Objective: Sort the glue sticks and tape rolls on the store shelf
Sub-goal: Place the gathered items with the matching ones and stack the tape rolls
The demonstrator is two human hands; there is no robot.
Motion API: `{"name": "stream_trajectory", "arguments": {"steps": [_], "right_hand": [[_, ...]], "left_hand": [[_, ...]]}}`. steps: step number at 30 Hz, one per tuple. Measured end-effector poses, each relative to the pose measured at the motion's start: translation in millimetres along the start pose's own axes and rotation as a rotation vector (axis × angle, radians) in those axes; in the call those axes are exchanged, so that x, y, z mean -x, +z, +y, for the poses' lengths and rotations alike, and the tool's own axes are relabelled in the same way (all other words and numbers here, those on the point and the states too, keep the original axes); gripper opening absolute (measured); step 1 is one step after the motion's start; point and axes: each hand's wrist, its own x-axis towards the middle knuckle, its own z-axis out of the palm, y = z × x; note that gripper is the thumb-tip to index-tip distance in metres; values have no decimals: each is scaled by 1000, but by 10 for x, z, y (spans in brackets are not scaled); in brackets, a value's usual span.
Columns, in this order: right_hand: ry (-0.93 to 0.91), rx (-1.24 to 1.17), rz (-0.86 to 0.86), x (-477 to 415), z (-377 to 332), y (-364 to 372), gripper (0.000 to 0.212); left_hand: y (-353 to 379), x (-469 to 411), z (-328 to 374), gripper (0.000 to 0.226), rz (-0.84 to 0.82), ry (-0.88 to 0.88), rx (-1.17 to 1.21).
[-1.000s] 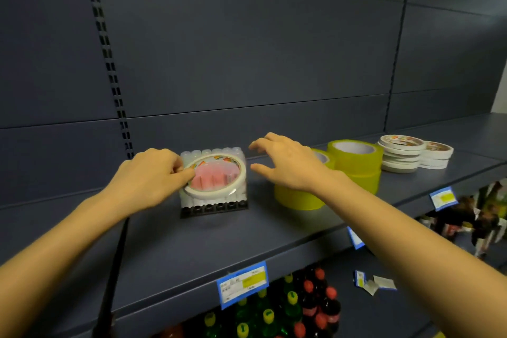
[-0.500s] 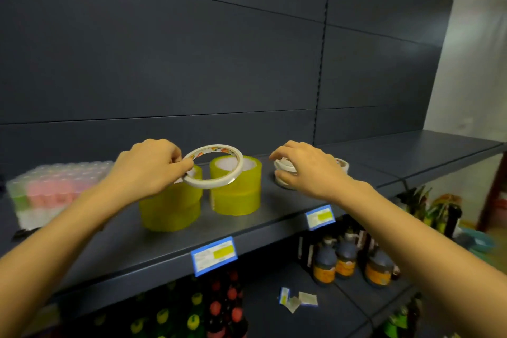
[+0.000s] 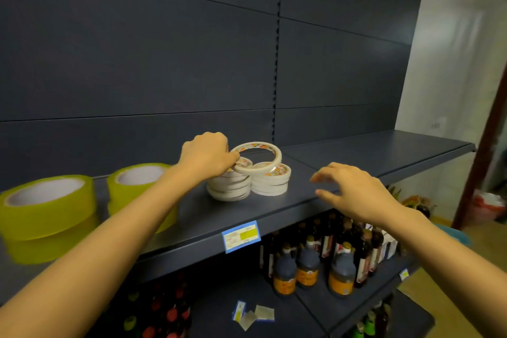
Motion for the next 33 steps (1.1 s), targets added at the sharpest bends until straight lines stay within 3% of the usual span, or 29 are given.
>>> {"name": "stream_trajectory", "arguments": {"steps": [9, 20, 24, 30, 33], "right_hand": [[-21, 3, -11, -551, 573, 14, 29], [-145, -118, 17, -1176, 736, 145, 26], [-232, -162, 12, -1337, 712, 206, 26], [-421, -224, -7, -1512, 575, 260, 26], [-549, -257, -43, -1535, 376, 265, 27]], "left_hand": [[566, -732, 349, 43, -102, -38, -42], [814, -935, 443, 22, -210, -32, -172], [819, -883, 471, 23, -152, -60, -187], [657, -558, 413, 27, 155, -158, -257], [479, -207, 322, 25, 213, -243, -306]]}}
